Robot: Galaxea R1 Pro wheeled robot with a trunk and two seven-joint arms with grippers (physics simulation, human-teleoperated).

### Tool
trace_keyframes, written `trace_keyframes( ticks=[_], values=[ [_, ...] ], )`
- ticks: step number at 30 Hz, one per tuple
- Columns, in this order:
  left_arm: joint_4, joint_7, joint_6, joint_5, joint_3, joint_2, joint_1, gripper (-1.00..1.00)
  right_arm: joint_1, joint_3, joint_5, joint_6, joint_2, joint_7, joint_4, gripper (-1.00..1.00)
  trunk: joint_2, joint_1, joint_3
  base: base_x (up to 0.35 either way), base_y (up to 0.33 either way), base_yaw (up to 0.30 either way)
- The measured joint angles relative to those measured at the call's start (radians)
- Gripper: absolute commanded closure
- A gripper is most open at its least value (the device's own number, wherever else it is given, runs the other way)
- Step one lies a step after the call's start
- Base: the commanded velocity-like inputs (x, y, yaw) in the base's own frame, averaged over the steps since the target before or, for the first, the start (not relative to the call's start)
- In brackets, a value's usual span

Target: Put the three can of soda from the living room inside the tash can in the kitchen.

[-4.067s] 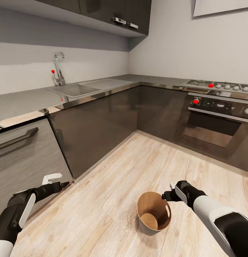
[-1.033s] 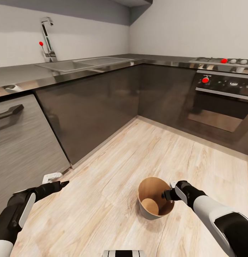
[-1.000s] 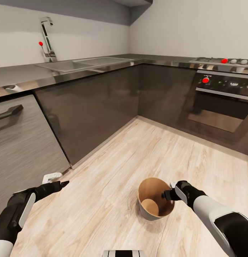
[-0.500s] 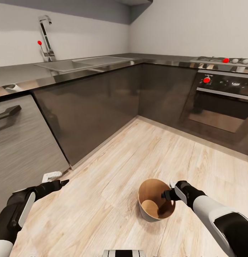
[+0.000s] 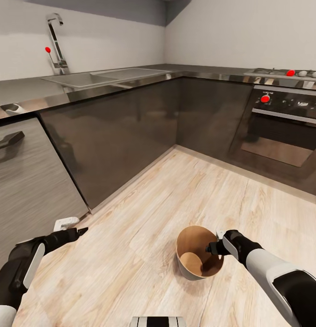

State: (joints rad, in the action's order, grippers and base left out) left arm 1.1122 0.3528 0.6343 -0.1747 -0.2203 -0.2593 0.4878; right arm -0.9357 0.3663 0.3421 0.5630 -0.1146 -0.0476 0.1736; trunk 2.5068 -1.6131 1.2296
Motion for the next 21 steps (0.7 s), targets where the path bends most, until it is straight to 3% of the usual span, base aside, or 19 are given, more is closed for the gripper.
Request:
trace_keyframes(
  ticks=[7,21],
  values=[
    [0.003,0.000,0.001,0.000,0.000,0.000,0.000,-1.00,-0.002,0.003,-0.028,-0.002,0.000,0.005,0.001,1.00,0.000,0.000,0.000,0.000,0.000,0.000],
    [0.003,0.000,0.000,0.001,-0.001,0.000,0.000,-1.00,0.002,0.000,-0.015,-0.002,0.001,0.002,0.000,1.00,0.000,0.000,0.000,0.000,0.000,0.000]
  ],
)
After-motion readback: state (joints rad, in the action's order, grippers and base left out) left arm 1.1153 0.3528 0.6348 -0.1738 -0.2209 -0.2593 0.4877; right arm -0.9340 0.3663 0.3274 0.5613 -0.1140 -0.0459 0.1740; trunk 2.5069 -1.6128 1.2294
